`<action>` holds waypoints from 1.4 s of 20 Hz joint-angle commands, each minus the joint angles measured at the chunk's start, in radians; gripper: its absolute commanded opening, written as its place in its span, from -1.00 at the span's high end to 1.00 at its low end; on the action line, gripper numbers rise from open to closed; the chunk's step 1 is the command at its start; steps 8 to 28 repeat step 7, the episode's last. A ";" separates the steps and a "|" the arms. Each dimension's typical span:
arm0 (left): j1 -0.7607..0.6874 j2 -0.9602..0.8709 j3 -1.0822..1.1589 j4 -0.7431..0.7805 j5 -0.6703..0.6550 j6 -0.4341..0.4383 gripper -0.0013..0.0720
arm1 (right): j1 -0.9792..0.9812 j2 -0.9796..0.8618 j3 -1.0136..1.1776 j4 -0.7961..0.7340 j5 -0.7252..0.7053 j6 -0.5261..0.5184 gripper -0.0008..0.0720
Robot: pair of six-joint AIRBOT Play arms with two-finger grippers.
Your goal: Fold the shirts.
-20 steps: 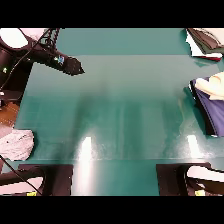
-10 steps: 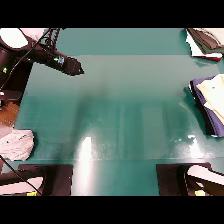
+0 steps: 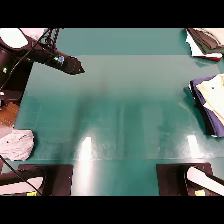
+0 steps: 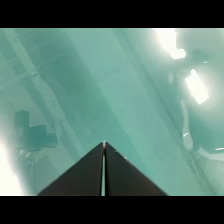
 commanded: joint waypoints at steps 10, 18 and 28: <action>-0.001 0.001 0.000 -0.001 0.002 -0.001 0.91 | 0.251 0.019 -0.004 0.007 -0.048 -0.031 0.92; -0.001 0.001 0.000 -0.001 0.002 -0.001 0.91 | 0.251 0.019 -0.004 0.007 -0.048 -0.031 0.92; -0.001 0.001 0.000 -0.001 0.002 -0.001 0.91 | 0.251 0.019 -0.004 0.007 -0.048 -0.031 0.92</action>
